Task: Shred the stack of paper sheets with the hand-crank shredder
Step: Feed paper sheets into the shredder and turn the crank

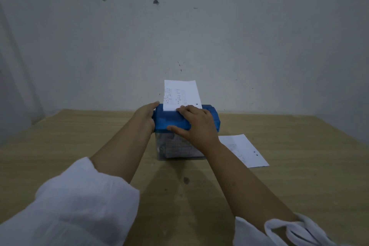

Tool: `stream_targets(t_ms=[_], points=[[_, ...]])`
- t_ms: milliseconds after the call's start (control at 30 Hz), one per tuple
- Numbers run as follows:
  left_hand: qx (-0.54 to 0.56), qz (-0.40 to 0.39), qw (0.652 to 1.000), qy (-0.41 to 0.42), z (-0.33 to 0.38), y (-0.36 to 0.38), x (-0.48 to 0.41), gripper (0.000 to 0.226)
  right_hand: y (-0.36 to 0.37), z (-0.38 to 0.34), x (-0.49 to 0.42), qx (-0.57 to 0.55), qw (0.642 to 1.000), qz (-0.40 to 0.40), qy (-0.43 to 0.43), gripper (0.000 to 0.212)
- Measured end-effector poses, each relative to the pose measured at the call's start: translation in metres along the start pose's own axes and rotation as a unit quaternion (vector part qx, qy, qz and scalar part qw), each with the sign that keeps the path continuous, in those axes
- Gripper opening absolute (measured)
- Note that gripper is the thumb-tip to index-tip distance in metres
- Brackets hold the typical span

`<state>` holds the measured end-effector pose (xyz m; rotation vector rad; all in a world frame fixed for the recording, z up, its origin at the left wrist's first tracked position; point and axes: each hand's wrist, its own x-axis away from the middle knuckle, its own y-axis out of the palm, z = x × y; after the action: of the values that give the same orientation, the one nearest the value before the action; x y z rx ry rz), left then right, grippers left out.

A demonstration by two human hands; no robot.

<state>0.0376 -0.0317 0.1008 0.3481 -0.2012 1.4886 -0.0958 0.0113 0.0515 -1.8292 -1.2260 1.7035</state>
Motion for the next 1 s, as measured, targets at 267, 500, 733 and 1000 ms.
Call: stream_targets(t_ms=[267, 500, 733, 1000], points=[[0.030, 0.068, 0.997, 0.023, 0.007, -0.003, -0.020, 0.018, -0.003, 0.000, 0.000, 0.015, 1.000, -0.024, -0.004, 0.067], [0.039, 0.108, 0.978, 0.176, -0.004, -0.001, -0.035, 0.024, 0.002, -0.001, -0.001, 0.032, 0.999, -0.030, 0.012, 0.071], [0.043, 0.129, 0.956, 0.260, -0.004, -0.003, -0.036, 0.045, -0.004, -0.006, -0.004, 0.013, 0.998, -0.058, 0.026, 0.067], [0.162, 0.126, 0.936, 0.284, -0.001, -0.007, -0.015, 0.022, -0.009, -0.008, -0.003, 0.006, 0.996, -0.078, 0.052, 0.068]])
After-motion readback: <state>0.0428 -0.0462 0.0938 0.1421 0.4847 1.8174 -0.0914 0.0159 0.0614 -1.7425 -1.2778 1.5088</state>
